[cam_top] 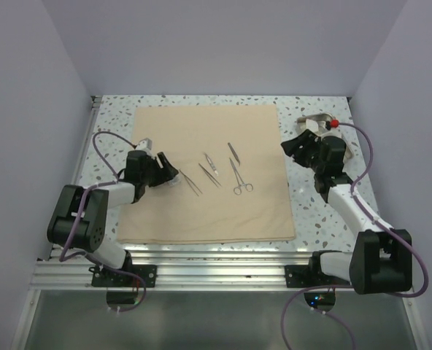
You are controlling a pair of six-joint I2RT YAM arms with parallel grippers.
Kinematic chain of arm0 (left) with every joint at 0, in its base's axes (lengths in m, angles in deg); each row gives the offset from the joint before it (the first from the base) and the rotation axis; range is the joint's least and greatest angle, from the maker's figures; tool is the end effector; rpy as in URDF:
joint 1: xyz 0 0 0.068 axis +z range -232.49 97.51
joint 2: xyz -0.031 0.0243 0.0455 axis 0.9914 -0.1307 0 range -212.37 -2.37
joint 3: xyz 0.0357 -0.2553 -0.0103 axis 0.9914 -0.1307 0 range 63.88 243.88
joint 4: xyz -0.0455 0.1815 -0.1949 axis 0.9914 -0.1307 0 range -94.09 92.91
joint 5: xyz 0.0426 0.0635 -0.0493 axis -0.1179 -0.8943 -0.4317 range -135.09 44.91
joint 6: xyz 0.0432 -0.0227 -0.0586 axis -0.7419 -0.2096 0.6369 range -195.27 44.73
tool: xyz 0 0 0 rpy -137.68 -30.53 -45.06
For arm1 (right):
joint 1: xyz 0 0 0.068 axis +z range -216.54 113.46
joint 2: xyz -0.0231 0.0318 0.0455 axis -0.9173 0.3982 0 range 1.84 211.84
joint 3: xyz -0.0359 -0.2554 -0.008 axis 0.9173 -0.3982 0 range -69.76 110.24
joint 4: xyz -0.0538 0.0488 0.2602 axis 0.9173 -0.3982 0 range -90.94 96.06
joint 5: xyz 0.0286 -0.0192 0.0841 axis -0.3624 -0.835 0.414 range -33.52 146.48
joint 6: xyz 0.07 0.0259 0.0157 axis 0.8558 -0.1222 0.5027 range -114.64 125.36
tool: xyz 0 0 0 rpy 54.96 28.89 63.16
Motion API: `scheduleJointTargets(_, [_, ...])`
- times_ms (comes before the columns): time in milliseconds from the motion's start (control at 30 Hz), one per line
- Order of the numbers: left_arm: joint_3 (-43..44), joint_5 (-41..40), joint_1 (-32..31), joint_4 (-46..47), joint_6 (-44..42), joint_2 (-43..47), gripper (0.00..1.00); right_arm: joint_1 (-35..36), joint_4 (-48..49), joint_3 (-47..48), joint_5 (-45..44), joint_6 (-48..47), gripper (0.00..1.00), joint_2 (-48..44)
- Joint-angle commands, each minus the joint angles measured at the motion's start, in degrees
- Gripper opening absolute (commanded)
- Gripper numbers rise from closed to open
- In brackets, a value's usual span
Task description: Prepare the surgical pack
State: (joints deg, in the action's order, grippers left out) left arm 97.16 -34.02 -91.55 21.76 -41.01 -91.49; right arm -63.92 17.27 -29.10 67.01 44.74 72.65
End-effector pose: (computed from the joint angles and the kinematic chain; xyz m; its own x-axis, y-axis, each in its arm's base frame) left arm 0.3125 -0.0624 0.1027 -0.6633 -0.4537 -0.5951 -0.0817 0.8344 -0.5451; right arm 0.3174 0.0263 0.2279 -0.3886 0.6067 -0.6935 0.0375 0.7624 0.6460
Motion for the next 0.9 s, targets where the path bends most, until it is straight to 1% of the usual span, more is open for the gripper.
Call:
scheduleJointTargets(0, [2.14, 3.25, 0.36, -1.89, 2.04, -2.8, 0.68, 0.2, 2.25, -0.59, 1.69, -1.23, 0.59, -2.25])
scheduleJointTargets(100, [2.32, 3.52, 0.71, -1.98, 2.3, -4.12, 0.64, 0.29, 2.68, -0.85, 1.78, -1.32, 0.59, -2.6])
scheduleJointTargets(200, [2.41, 3.52, 1.06, -1.8, 2.65, -5.18, 0.55, 0.38, 3.21, -1.29, 2.31, -1.14, 0.59, -2.43])
scheduleJointTargets(233, [2.41, 3.61, 1.15, -1.8, 2.83, -5.36, 0.49, 0.46, 3.39, -1.46, 2.22, -1.14, 0.59, -2.43])
scheduleJointTargets(300, [2.58, 3.7, 1.41, -1.63, 3.09, -5.8, 0.41, 0.47, 3.65, -1.55, 2.4, -1.14, 0.59, -2.34])
scheduleJointTargets(333, [2.67, 3.87, 1.5, -1.63, 3.18, -6.06, 0.35, 0.64, 3.83, -1.55, 2.4, -1.14, 0.59, -2.25])
scheduleJointTargets(400, [3.19, 4.22, 1.5, -1.45, 3.09, -6.85, 0.29, 0.99, 3.83, -1.47, 2.48, -1.14, 0.59, -2.16])
scheduleJointTargets(433, [3.46, 4.74, 1.5, -1.71, 3.09, -7.29, 0.21, 1.34, 3.83, -1.47, 2.4, -1.23, 0.58, -2.08])
scheduleJointTargets(467, [4.59, 4.75, 1.5, -2.23, 2.83, -7.82, 0.18, 1.43, 3.91, -1.47, 2.4, -1.14, 0.58, -2.08])
scheduleJointTargets(500, [5.13, 4.75, 1.59, -3.28, 2.31, -8.69, 0.11, 1.69, 4.0, -1.47, 2.4, -1.23, 0.58, -1.9])
scheduleJointTargets(567, [5.74, 4.93, 1.59, -3.47, 2.13, -9.14, 0.04, 2.74, 3.92, -0.94, 2.66, -1.32, 0.59, -1.02])
scheduleJointTargets(633, [5.4, 5.27, 1.59, -2.42, 2.13, -9.05, 0.0, 4.67, 3.48, 0.28, 3.18, -1.76, 0.58, -0.06])
scheduleJointTargets(700, [4.69, 6.06, 1.59, -0.67, 2.13, -8.88, 0.0, 6.52, 3.3, 1.34, 4.5, -2.81, 0.58, 1.61])
scheduleJointTargets(733, [4.52, 7.46, 1.68, 0.12, 2.13, -8.79, 0.0, 8.53, 3.21, 2.83, 5.2, -3.33, 0.59, 2.49])
scheduleJointTargets(767, [3.73, 8.34, 1.59, 2.31, 2.13, -8.7, 0.0, 9.59, 2.95, 3.89, 7.47, -3.86, 0.62, 5.02])
scheduleJointTargets(833, [2.68, 11.15, 1.59, 4.87, 2.39, -8.35, 0.0, 12.4, 2.34, 7.47, 10.55, -3.96, 0.63, 8.28])
scheduleJointTargets(867, [1.54, 12.3, 1.68, 7.84, 2.82, -8.09, 0.0, 13.37, 2.07, 8.8, 13.88, -3.69, 0.63, 10.38])
